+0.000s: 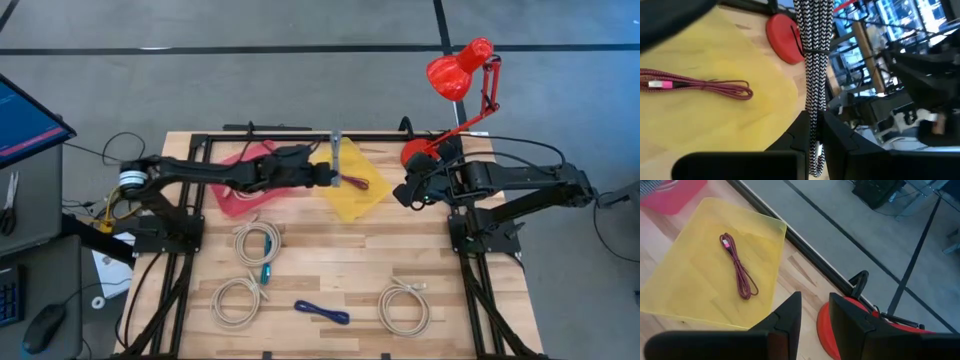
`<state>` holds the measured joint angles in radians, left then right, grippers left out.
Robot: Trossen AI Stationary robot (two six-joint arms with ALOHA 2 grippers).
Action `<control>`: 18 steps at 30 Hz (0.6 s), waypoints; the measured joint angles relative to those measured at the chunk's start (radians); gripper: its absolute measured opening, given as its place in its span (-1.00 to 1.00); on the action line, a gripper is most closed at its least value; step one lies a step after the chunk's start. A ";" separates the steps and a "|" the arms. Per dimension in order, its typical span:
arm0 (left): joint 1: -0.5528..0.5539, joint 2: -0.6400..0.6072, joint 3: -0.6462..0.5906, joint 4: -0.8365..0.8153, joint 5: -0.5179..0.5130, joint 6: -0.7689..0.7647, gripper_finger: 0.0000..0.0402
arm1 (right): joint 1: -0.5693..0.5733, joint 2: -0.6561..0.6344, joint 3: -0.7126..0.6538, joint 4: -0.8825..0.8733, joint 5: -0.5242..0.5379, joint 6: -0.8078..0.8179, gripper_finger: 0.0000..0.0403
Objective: Pick & Place USB Port
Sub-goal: Put the black charger cable into the yellow transparent bin
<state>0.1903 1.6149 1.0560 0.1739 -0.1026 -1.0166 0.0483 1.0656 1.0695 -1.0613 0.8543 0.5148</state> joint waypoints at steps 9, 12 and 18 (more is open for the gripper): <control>0.035 0.098 0.050 -0.088 0.029 -0.008 -0.87 | 0.000 0.000 0.000 0.000 0.000 0.008 -0.55; 0.036 0.106 0.050 -0.106 0.029 -0.010 -0.87 | 0.000 0.000 0.000 0.000 0.000 0.009 -0.55; 0.035 0.128 0.050 -0.103 0.002 -0.009 -0.87 | 0.001 0.000 0.000 0.000 0.000 0.010 -0.55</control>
<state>0.2256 1.7434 1.1061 0.0713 -0.1005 -1.0256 0.0490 1.0657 1.0695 -1.0615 0.8543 0.5243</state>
